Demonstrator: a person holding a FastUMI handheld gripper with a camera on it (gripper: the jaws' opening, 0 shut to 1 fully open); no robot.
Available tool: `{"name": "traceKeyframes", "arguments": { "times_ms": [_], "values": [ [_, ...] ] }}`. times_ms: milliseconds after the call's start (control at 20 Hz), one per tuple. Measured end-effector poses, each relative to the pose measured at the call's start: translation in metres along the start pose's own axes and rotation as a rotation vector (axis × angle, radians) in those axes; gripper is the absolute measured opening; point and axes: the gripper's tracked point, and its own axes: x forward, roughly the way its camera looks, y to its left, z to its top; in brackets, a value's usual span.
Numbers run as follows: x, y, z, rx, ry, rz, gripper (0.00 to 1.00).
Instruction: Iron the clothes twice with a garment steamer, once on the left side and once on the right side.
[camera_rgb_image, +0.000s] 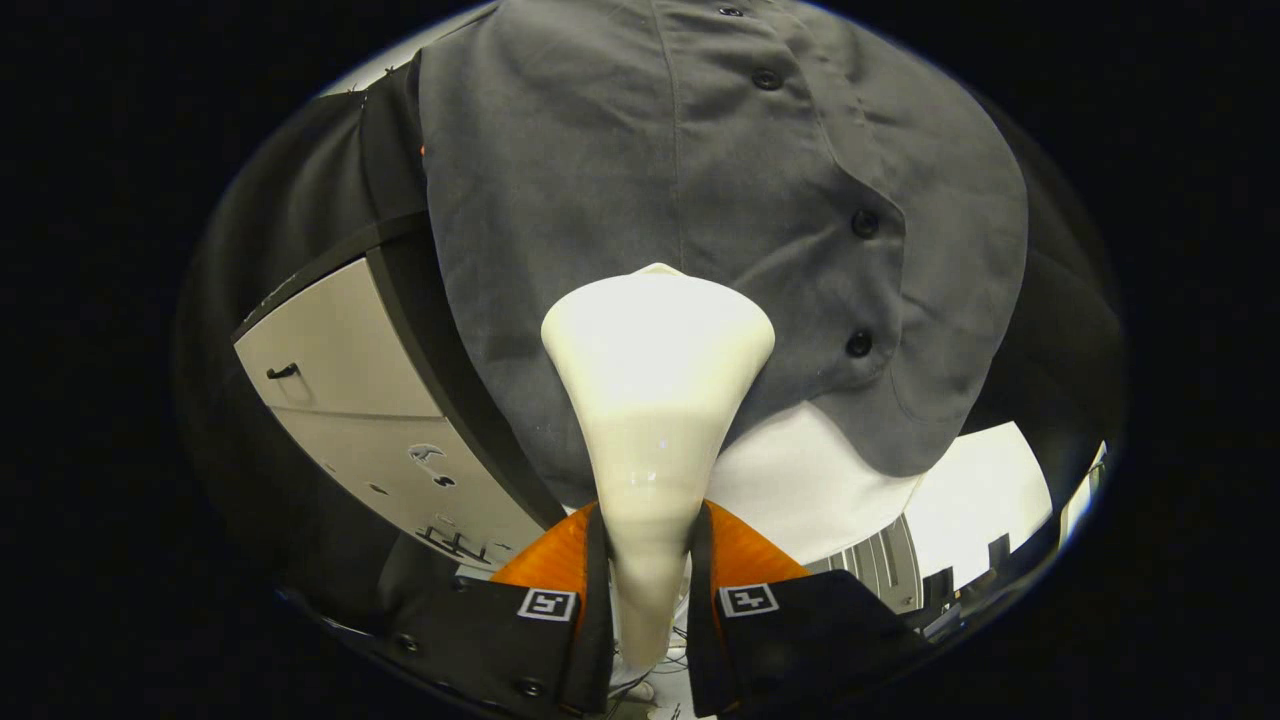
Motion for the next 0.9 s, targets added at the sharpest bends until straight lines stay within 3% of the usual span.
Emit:
{"name": "traceKeyframes", "arguments": {
  "times_ms": [350, 900],
  "values": [
    [-0.019, -0.005, -0.01, 0.025, 0.011, 0.01, 0.38],
    [-0.098, -0.019, 0.068, 0.022, -0.133, 0.012, 0.38]
  ]
}}
